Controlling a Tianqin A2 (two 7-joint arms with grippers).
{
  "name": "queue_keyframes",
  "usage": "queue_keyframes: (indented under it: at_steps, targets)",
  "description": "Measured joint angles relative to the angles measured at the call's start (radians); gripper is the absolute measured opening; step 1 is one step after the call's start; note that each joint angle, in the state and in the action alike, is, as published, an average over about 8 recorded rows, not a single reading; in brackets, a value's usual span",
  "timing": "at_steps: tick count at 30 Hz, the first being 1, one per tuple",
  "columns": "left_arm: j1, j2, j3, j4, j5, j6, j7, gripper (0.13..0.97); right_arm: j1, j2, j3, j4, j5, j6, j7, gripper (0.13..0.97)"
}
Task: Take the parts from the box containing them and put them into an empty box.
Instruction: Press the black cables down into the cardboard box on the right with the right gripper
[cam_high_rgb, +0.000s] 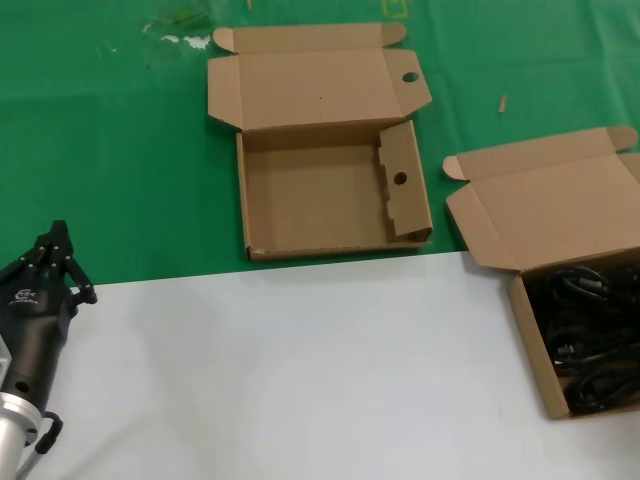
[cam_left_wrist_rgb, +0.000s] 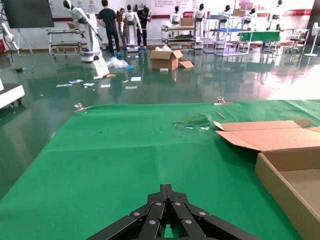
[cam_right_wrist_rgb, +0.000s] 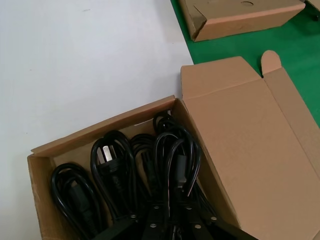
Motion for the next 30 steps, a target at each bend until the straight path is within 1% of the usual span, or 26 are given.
queue_keyframes:
  at_steps: [2,10,11,19,20,28,30]
  targets:
    - [0.0,0.0,0.0,0.0,0.0,0.0,0.0,0.14,0.003,-0.004,-0.001,-0.004,-0.003,0.001,-0.003,0.162]
    - [0.0,0.0,0.0,0.0,0.0,0.0,0.0,0.14,0.011,-0.016,-0.007,-0.018,-0.012,0.003,-0.01,0.251]
    - [0.0,0.0,0.0,0.0,0.0,0.0,0.0,0.14,0.012,-0.018,-0.007,-0.019,-0.013,0.003,-0.011,0.251]
    - [0.0,0.0,0.0,0.0,0.0,0.0,0.0,0.14,0.013,-0.028,-0.013,-0.029,-0.023,0.007,-0.017,0.405]
    - [0.0,0.0,0.0,0.0,0.0,0.0,0.0,0.14,0.014,-0.03,-0.014,-0.031,-0.024,0.008,-0.017,0.405]
    - [0.0,0.0,0.0,0.0,0.0,0.0,0.0,0.14,0.021,-0.044,-0.02,-0.049,-0.037,0.016,-0.022,0.619]
    - [0.0,0.0,0.0,0.0,0.0,0.0,0.0,0.14,0.024,-0.048,-0.022,-0.057,-0.04,0.017,-0.025,0.619]
